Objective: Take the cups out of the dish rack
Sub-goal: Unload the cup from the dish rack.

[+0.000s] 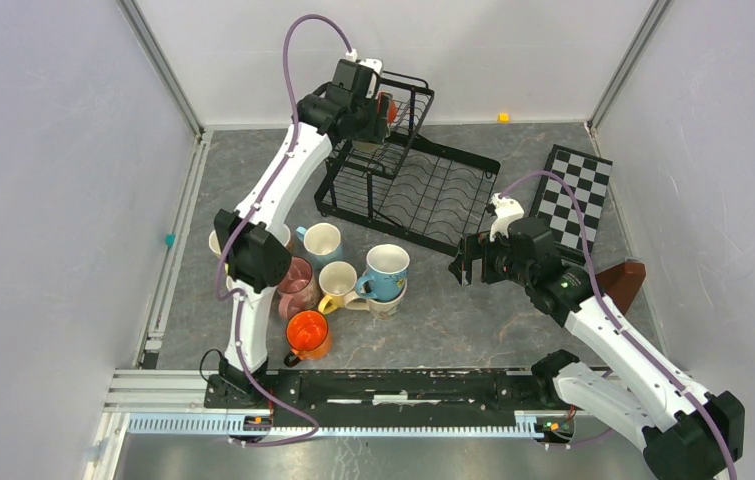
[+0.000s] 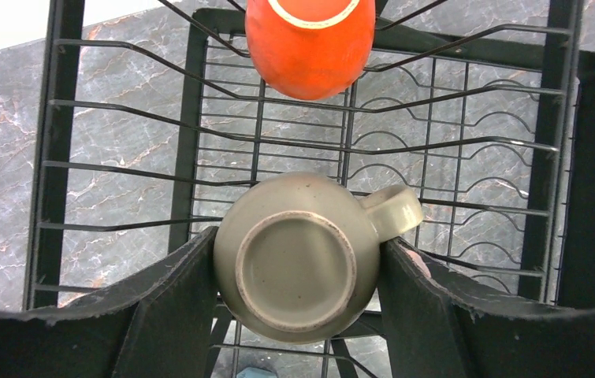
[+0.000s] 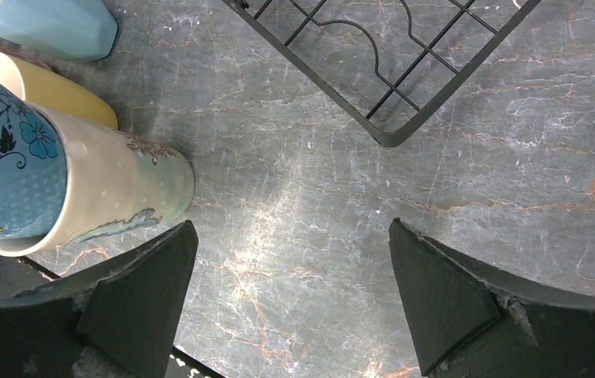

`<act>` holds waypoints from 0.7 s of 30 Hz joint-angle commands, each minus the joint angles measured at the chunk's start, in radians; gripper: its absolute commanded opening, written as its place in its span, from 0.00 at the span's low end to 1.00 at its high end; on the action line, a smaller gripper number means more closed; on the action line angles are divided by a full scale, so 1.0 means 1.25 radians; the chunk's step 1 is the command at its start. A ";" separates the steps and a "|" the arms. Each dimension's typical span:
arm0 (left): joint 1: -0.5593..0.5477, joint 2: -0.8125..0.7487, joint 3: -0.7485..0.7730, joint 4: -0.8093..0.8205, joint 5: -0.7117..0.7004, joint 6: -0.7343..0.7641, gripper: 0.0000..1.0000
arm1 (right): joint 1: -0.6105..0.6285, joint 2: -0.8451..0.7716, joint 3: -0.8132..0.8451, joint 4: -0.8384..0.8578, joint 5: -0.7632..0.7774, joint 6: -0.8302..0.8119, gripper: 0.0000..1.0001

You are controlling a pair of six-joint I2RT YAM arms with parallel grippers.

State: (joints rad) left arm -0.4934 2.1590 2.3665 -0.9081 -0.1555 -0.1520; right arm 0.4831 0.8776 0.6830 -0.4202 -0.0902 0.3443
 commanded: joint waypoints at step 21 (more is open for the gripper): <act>0.016 -0.261 0.001 0.047 0.112 -0.235 0.25 | -0.001 -0.036 0.104 0.189 -0.037 0.019 0.98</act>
State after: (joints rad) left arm -0.4793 1.9507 2.3882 -0.9062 -0.1173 -0.2749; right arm 0.4831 0.8658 0.7311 -0.3367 -0.1059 0.3511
